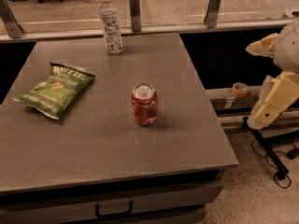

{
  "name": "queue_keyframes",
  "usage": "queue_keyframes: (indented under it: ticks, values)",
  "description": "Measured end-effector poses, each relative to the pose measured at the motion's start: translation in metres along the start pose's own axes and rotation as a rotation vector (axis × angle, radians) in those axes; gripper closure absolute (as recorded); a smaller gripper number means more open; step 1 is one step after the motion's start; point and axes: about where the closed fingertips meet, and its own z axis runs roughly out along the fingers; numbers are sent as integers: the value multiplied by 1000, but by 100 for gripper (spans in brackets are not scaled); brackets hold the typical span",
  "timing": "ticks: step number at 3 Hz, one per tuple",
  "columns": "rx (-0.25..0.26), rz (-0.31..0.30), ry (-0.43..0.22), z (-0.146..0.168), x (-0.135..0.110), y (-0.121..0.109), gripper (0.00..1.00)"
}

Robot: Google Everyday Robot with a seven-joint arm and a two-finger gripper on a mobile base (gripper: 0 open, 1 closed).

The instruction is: Knock coke can over

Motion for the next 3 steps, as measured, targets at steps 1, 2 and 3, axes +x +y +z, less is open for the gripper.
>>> queue_keyframes:
  ticks: [1, 2, 3]
  values:
    - [-23, -15, -230, 35, -19, -2, 0]
    - [-73, -12, -456, 67, -52, 5, 0]
    - [-139, -14, -669, 87, -93, 17, 0]
